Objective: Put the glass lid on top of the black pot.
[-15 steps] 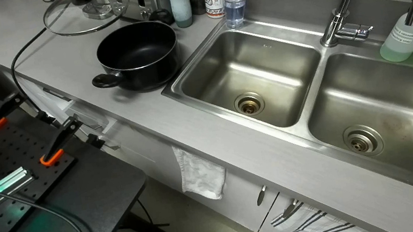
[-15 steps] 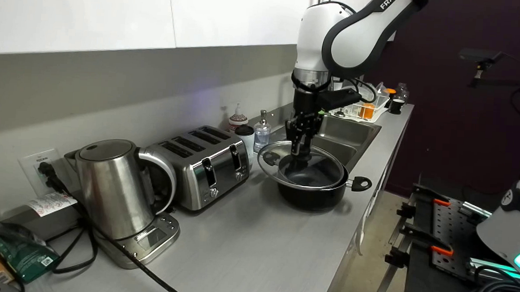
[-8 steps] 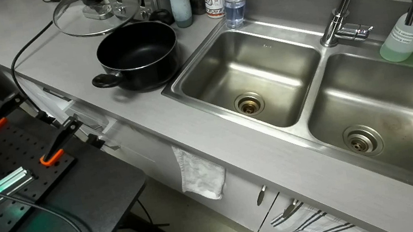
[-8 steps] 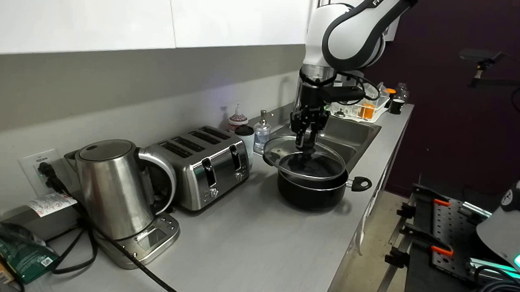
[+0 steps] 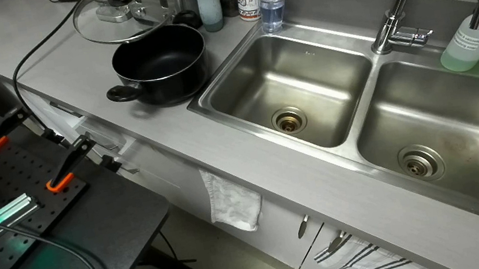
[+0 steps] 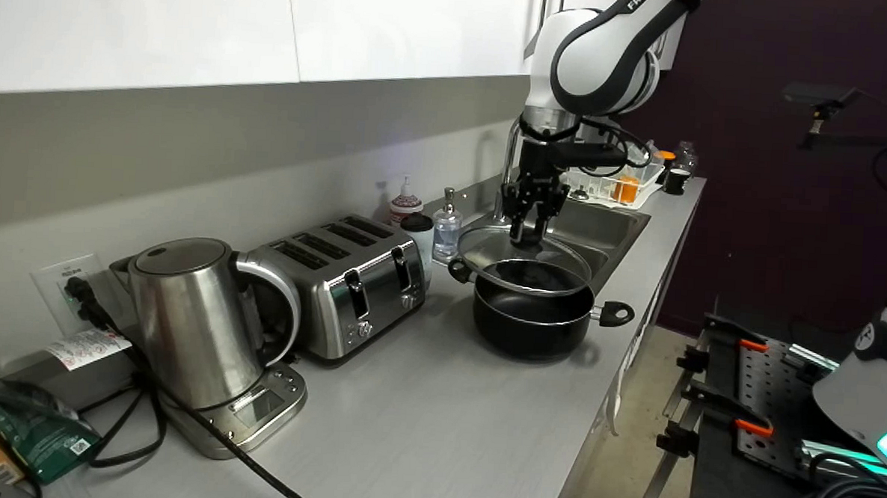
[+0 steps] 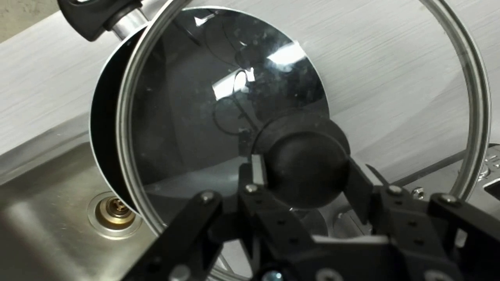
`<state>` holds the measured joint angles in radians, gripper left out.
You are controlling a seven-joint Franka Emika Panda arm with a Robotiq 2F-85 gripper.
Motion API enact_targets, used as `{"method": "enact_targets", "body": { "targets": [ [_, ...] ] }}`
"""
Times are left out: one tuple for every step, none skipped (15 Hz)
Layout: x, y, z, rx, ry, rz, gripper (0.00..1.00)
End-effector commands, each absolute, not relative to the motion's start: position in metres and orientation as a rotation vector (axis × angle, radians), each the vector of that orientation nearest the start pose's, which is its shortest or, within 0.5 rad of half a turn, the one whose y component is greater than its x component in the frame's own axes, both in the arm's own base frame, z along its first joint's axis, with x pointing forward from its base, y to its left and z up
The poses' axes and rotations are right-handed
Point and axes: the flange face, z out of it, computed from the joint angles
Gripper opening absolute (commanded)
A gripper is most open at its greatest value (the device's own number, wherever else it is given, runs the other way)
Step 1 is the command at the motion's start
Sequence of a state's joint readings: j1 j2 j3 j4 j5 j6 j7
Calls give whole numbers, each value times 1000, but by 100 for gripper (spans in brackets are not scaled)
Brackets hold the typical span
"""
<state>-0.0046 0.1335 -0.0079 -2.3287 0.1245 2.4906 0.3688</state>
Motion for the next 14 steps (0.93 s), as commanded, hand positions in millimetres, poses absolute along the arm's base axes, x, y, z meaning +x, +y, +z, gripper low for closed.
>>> {"method": "enact_targets", "body": {
  "targets": [
    [530,-17,288,-2948,780,-10,27],
    [531,-20,285,-2947,792,-6,27],
    [533,-22,282,-2947,802,1,27],
    [535,-23,280,-2942,816,3,27],
    [535,-25,277,-2941,821,10,27],
    [536,-26,275,-2937,830,11,27],
    [537,-28,273,-2932,836,16,27],
    [538,-30,270,-2926,844,20,27],
    [538,-32,268,-2922,853,25,27],
    [538,-34,265,-2916,863,30,27],
    [538,-36,262,-2909,874,36,27],
    [539,-39,259,-2901,886,39,27],
    [539,-41,257,-2893,898,41,27],
    [539,-43,254,-2885,911,47,27]
  ]
}}
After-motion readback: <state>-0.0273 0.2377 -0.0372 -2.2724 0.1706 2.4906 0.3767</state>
